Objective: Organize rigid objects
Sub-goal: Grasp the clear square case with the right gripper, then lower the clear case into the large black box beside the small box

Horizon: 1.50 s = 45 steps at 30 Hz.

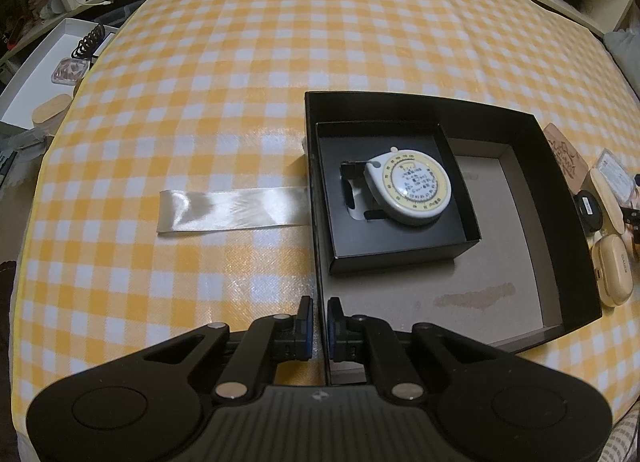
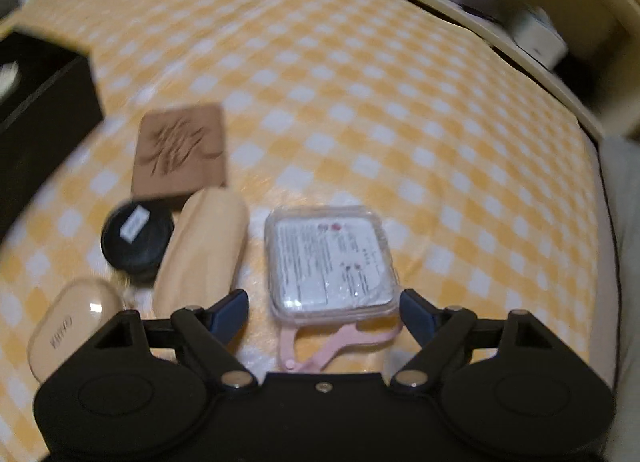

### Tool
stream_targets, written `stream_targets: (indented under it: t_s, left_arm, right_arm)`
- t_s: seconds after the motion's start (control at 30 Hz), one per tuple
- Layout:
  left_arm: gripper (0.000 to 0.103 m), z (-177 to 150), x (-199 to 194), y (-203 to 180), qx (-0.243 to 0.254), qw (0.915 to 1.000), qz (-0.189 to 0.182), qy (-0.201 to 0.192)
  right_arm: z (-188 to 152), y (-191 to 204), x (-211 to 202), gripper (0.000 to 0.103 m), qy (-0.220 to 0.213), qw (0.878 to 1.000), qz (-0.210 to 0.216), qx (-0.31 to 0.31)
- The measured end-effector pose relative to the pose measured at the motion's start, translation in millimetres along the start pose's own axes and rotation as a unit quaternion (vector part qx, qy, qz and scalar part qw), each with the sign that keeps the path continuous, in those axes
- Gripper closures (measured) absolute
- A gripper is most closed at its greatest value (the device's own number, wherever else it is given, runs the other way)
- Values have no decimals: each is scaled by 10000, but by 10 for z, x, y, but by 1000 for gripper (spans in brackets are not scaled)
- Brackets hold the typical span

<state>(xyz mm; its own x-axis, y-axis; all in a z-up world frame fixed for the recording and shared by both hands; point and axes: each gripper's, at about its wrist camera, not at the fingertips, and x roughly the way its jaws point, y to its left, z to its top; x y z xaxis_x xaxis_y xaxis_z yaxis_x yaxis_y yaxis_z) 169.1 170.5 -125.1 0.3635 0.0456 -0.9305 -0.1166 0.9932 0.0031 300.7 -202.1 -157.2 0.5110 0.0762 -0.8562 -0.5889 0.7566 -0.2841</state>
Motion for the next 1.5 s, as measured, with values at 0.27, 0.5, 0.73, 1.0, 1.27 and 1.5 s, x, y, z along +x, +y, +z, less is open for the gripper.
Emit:
stream_targets:
  t_s: [0.27,0.5,0.73,1.0,1.27,1.5]
  left_arm:
    - [94,-7,21,-2,8,10000,-7,33]
    - [94,4,83,10,25,10000,-5,85]
    - [94,18,119,30,25,10000,-8,84]
    - [95,43,136,35,33,10000,7,77]
    - [95,45,141,34,32,10000,9,81]
    - [94,47,116,27,26,10000,5,68]
  right_arm:
    - [110,-165,97,15,-198,9989,86,418]
    - [213,-220,243,25,-83,9965,274,783]
    - [316,-375,102,25,-211,9865,110,1622]
    - [527,-26,-481,25,-1233,9808,597,1388]
    - [773,885,-1065,25,-2201,9617,1611,-264]
    - [896,1658,-1009,25,-2177,9434,1555,-1960]
